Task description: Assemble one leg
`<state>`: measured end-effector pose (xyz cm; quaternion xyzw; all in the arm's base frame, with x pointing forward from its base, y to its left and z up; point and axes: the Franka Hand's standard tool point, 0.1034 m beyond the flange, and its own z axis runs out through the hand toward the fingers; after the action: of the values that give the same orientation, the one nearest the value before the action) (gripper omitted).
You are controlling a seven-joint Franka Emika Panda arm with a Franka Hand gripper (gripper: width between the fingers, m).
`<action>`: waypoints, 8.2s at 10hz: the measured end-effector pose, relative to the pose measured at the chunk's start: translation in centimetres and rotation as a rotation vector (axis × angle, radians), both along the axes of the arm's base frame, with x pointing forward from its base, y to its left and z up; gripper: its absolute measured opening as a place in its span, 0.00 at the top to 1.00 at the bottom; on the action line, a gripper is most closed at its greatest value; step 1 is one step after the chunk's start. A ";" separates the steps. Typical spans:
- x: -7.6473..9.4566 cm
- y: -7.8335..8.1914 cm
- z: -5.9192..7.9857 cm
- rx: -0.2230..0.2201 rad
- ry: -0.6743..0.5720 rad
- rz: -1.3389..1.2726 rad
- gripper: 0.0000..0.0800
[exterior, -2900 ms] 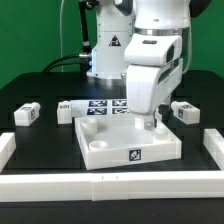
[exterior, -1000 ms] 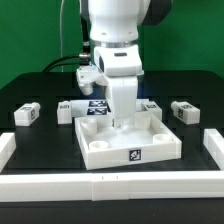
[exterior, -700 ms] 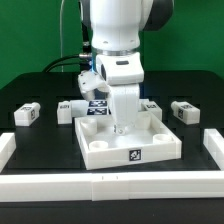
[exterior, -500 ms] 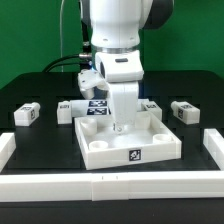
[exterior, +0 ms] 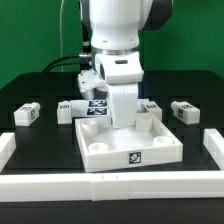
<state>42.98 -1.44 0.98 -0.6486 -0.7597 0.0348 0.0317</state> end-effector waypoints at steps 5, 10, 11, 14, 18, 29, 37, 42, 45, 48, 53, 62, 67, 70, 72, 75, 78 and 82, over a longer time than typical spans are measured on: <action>0.2 0.0 0.1 0.001 -0.008 0.000 0.92; 4.4 4.3 -0.1 0.003 -0.061 -0.114 0.92; 5.0 5.2 -0.1 0.008 -0.068 -0.115 0.92; 6.1 8.2 -0.1 0.013 -0.083 -0.164 0.92; 6.2 8.4 -0.1 0.011 -0.082 -0.179 0.84; 6.2 8.4 -0.1 0.011 -0.082 -0.180 0.19; 3.7 9.5 4.2 -0.005 -0.122 -0.326 0.19; 2.9 9.8 3.9 0.024 -0.135 -0.849 0.19; 1.3 11.2 3.7 0.035 -0.106 -1.262 0.19; -1.6 14.0 2.8 0.028 -0.073 -1.428 0.19; -2.8 15.6 2.6 -0.026 -0.032 -1.397 0.19; -5.2 16.2 1.2 -0.768 0.473 -1.226 0.19; -5.5 16.1 -0.4 -0.802 0.508 -1.211 0.19; -5.4 16.1 -0.4 -0.798 0.507 -1.213 0.34; -5.4 16.1 -0.4 -0.799 0.507 -1.213 0.52; -5.4 16.1 -0.4 -0.799 0.508 -1.213 0.64; -5.4 16.1 -0.4 -0.799 0.508 -1.213 0.64; -5.0 16.3 4.9 -0.857 0.516 -1.200 0.64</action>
Offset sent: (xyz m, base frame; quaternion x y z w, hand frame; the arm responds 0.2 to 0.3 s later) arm 0.0000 0.0000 0.0000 0.0000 0.0000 0.0000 1.0000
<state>38.01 14.87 5.90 -0.8756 -0.1679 0.4517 -0.0326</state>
